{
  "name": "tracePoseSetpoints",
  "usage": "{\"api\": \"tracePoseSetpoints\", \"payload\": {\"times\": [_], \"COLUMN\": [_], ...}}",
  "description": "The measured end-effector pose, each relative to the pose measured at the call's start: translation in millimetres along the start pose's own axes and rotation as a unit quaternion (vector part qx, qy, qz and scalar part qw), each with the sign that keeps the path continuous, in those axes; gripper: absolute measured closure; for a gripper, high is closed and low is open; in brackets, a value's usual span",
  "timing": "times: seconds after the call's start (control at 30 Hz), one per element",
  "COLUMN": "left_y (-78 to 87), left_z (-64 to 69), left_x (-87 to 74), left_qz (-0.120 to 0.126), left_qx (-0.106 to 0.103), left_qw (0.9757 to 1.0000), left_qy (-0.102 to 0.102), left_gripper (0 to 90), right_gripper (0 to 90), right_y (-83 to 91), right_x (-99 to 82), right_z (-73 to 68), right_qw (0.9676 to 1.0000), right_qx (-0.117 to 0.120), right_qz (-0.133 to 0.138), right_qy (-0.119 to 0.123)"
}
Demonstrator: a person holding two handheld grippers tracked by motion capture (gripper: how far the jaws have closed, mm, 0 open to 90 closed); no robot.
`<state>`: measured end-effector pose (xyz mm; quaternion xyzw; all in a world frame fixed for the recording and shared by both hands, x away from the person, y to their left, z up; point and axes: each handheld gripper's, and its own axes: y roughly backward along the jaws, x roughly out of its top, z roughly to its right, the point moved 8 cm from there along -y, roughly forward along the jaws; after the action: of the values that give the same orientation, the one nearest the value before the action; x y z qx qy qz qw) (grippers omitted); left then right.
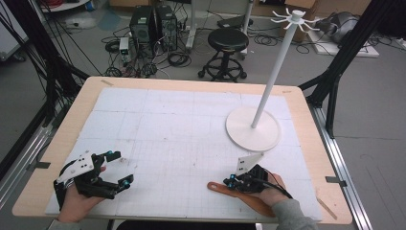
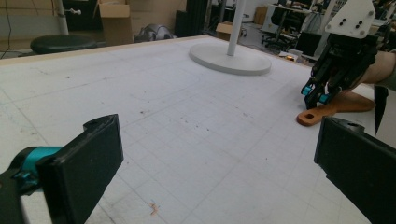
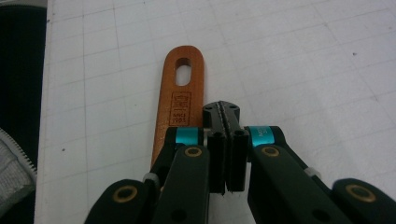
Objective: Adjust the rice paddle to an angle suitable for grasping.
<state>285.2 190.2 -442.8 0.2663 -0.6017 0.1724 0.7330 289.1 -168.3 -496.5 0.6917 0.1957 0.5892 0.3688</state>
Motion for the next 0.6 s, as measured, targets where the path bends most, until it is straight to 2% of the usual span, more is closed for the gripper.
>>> {"api": "tracePoseSetpoints", "payload": {"times": [0.1, 0.13, 0.2, 0.37, 0.4, 0.43, 0.5, 0.53, 0.6], "left_y": [0.1, 0.4, 2.1, 4.1, 3.8, 3.8, 3.2, 3.1, 3.1], "left_z": [0.0, 0.2, -0.3, -0.7, -0.6, -0.7, -1.0, -1.1, -1.1], "left_x": [-0.2, -0.1, -0.6, -0.3, 0.0, -0.2, -0.5, -0.6, -0.1], "left_qz": [-0.001, 0.0, -0.001, 0.0, 0.001, 0.0, 0.0, -0.001, -0.001], "left_qx": [0.0, 0.001, 0.002, 0.004, 0.004, 0.003, 0.003, 0.003, 0.003], "left_qw": [1.0, 1.0, 1.0, 1.0, 1.0, 1.0, 1.0, 1.0, 1.0], "left_qy": [-0.002, 0.0, 0.0, -0.001, 0.0, 0.0, 0.0, 0.0, -0.001], "left_gripper": [1.8, 1.8, 1.8, 1.8, 1.8, 1.8, 1.8, 1.8, 1.8], "right_gripper": [83.5, 79.2, 76.4, 55.2, 44.9, 44.9, 30.4, 26.3, 24.3], "right_y": [1.7, 5.8, 8.2, 15.4, 17.7, 17.7, 19.6, 20.1, 22.2], "right_x": [1.3, 4.3, 5.7, 13.0, 15.2, 15.2, 16.0, 16.0, 15.9], "right_z": [0.1, -0.9, -1.2, -3.6, -5.5, -5.5, -6.5, -6.5, -7.2], "right_qw": [1.0, 0.9998, 0.9996, 0.9982, 0.9975, 0.9975, 0.9967, 0.9961, 0.9953], "right_qx": [-0.004, -0.004, -0.007, -0.022, -0.02, -0.02, -0.018, -0.02, -0.017], "right_qz": [0.003, 0.018, 0.025, 0.053, 0.062, 0.062, 0.065, 0.064, 0.067], "right_qy": [-0.001, -0.006, -0.007, -0.016, -0.026, -0.026, -0.045, -0.058, -0.067]}}
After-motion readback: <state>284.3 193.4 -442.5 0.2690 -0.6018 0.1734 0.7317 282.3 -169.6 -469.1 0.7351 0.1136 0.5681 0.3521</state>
